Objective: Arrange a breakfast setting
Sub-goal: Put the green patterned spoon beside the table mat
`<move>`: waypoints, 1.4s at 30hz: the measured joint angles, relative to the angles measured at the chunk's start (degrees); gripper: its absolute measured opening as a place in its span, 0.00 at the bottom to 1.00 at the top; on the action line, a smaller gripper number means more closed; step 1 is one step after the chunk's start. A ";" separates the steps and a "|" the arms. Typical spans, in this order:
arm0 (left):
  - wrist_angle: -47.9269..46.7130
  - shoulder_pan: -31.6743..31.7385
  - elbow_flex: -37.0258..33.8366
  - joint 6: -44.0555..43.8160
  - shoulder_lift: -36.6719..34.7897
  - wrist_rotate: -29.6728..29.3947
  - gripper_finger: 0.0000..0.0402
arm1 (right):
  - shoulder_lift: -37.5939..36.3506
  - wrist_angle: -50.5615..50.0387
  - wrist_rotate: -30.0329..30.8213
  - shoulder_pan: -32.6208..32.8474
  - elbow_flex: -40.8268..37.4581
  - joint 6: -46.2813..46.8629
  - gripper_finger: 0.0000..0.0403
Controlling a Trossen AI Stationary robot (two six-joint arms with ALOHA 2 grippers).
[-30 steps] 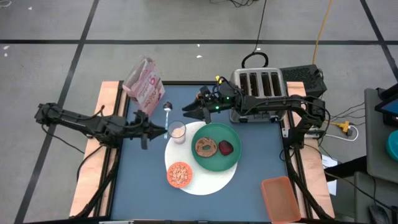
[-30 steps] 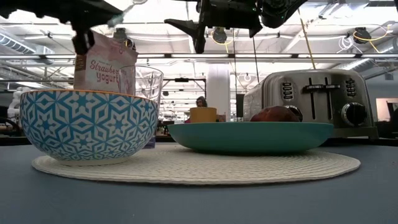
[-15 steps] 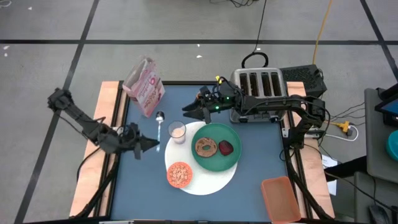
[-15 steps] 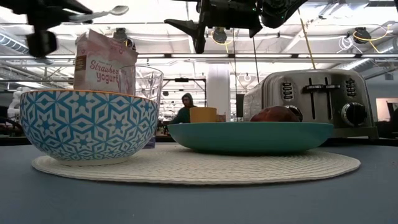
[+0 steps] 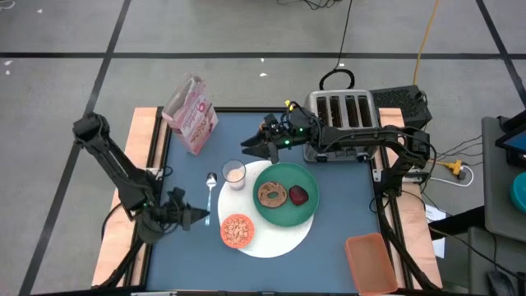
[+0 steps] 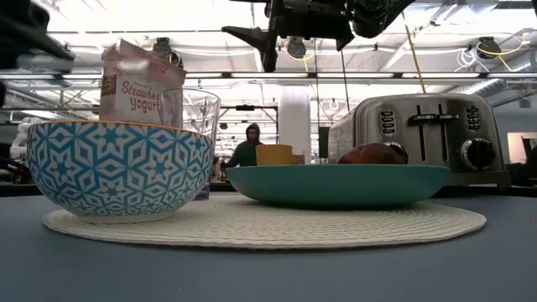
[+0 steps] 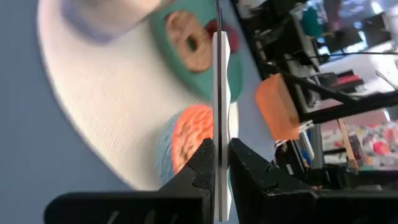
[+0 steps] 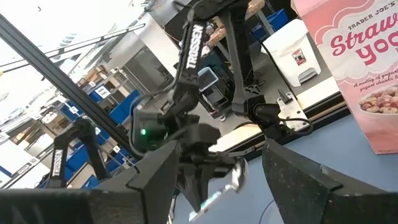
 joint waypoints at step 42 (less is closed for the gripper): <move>13.21 -3.70 0.00 -31.70 29.17 4.61 0.07 | 0.00 -0.46 0.17 0.04 0.00 -0.45 0.55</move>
